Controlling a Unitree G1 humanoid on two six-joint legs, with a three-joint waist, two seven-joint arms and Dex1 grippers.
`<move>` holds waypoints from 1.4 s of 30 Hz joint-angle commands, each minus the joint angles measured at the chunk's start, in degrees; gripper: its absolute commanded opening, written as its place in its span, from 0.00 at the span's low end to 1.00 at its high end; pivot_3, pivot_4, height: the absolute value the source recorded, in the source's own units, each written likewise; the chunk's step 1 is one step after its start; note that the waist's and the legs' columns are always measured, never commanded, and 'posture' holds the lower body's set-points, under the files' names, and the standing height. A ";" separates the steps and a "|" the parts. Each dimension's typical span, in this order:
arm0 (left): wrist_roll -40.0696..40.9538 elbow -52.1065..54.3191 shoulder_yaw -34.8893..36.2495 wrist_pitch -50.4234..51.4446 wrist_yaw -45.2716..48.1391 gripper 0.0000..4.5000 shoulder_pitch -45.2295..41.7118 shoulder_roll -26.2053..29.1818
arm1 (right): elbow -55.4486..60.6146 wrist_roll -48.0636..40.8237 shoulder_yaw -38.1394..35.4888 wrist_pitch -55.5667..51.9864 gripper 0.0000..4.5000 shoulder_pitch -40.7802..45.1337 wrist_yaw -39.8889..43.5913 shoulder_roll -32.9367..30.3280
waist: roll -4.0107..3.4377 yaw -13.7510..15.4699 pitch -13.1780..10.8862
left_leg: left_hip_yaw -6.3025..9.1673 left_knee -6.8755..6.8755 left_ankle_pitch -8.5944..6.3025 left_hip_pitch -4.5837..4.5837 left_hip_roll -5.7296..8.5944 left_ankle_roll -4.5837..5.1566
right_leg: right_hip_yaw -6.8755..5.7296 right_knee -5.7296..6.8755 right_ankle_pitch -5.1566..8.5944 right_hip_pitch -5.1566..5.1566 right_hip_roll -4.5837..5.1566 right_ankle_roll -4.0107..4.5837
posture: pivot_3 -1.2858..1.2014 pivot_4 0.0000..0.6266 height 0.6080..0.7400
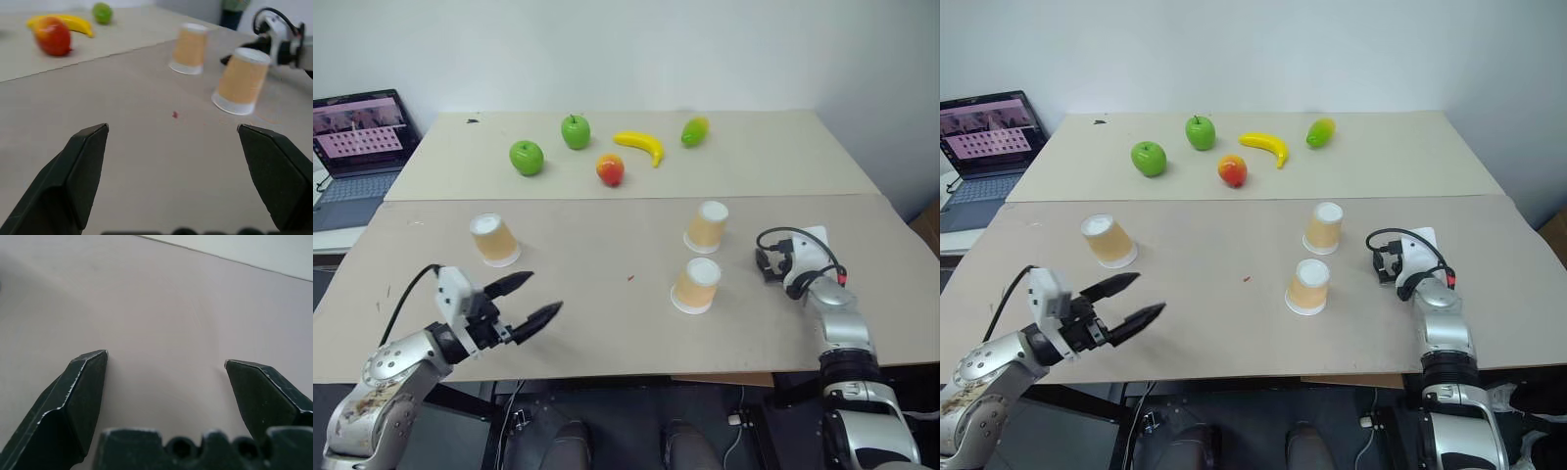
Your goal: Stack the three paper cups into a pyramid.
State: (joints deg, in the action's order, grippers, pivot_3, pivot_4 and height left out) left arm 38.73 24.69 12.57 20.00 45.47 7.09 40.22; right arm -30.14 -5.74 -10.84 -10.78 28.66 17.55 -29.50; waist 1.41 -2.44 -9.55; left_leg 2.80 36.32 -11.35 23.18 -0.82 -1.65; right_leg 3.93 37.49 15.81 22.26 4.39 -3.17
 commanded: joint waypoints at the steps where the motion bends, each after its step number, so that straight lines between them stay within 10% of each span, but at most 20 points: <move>1: -1.28 1.89 -0.44 -0.03 3.54 1.00 -2.27 2.93 | 8.83 -8.32 -3.45 -5.71 0.99 -4.64 18.60 -9.99 | -0.14 0.42 -0.10 | 0.02 -0.01 0.00 0.09 0.00 0.01 | -0.04 -0.03 0.01 0.05 0.00 -0.01 | 0.52 0.24 0.94; 10: -3.02 -0.62 -3.27 0.18 6.45 1.00 -3.63 2.75 | 29.53 -28.13 -6.93 -19.66 0.99 -20.16 52.58 -27.38 | -0.21 -0.53 -0.14 | 0.00 0.00 -0.09 -0.02 -0.13 0.15 | -0.04 -0.27 0.00 -0.13 -0.08 -0.01 | 0.52 0.24 0.94; 22: -4.86 -0.71 -3.69 -0.89 7.46 1.00 -2.86 2.21 | 45.37 -24.94 5.14 -24.27 0.99 -10.52 43.44 -22.56 | -0.18 0.33 -0.17 | 0.05 0.02 -0.09 0.17 -0.11 0.15 | 0.00 -0.29 0.01 0.06 -0.10 -0.03 | 0.52 0.24 0.94; 42: -6.66 1.82 -0.24 -2.01 6.90 1.00 0.51 2.26 | 33.87 -16.19 13.24 -18.16 0.99 -2.65 42.25 -15.24 | -0.15 1.30 -0.19 | 0.06 0.14 -0.09 0.16 -0.07 0.15 | -0.06 -0.30 -0.02 0.00 -0.04 -0.04 | 0.52 0.24 0.94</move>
State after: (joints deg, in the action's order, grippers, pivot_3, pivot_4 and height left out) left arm 31.63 24.13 10.52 18.67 52.45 7.38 42.33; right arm 3.59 -22.89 2.39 -30.74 23.97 60.38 -45.10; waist 1.26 -1.14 -9.74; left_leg 2.86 36.46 -11.44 23.33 -0.89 -1.50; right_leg 3.86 37.19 15.80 22.25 4.35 -3.21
